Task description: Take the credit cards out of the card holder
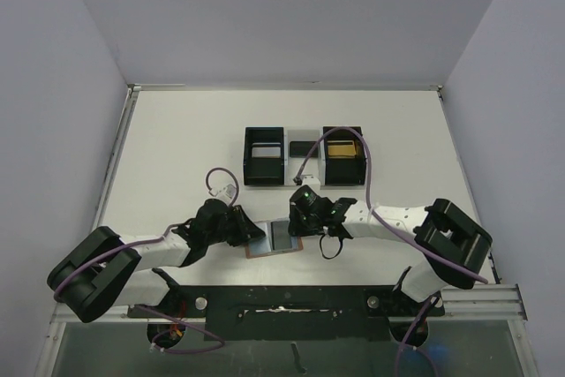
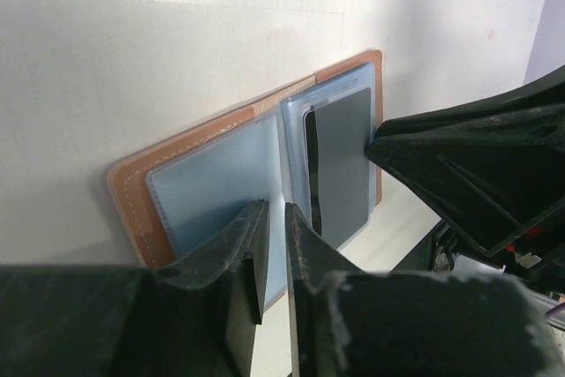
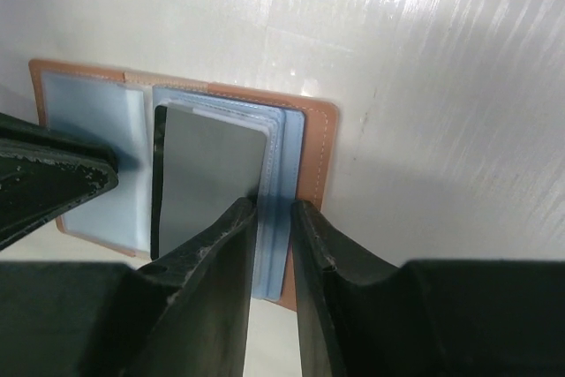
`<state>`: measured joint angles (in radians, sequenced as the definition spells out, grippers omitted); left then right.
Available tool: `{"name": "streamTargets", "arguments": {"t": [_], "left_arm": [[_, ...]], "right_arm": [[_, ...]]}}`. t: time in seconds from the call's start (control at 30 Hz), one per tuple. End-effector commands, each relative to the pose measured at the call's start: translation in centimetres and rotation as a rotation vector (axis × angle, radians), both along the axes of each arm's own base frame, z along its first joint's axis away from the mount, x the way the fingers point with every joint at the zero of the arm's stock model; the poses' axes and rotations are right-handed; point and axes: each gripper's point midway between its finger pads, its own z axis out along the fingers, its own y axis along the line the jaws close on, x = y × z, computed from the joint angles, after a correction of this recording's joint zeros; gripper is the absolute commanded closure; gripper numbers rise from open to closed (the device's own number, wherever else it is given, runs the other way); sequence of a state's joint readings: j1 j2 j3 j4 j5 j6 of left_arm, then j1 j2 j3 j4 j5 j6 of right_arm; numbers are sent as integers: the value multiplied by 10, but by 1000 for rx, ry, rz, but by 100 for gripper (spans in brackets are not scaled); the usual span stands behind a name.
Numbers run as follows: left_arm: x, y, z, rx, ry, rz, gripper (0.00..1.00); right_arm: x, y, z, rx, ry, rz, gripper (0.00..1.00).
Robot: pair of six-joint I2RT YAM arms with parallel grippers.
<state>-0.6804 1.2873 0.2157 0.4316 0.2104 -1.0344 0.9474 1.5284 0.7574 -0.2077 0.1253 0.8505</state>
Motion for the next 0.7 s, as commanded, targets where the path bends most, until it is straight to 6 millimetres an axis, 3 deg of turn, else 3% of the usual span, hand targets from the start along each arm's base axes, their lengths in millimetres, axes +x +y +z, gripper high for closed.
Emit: {"name": "streamTargets", "arguments": {"t": [0.0,0.1,0.23,0.47,0.67], "left_arm": [[4,-7,12,-47,-39,-18,83],[6,-8,15,-53,-46,-17,76],[7,-13,22,-73,-59,-34,69],[6,-15,21,-80,-52,-47,66],[3,-16,16,-78,-34,-58,65]], "right_arm": [[-6,0,19,42,3,51,75],[1,8,42,95,-39,62,74],[3,19,52,166,-46,69,75],[3,27,23,236,3,26,76],[-2,18,-2,190,57,6,77]]}}
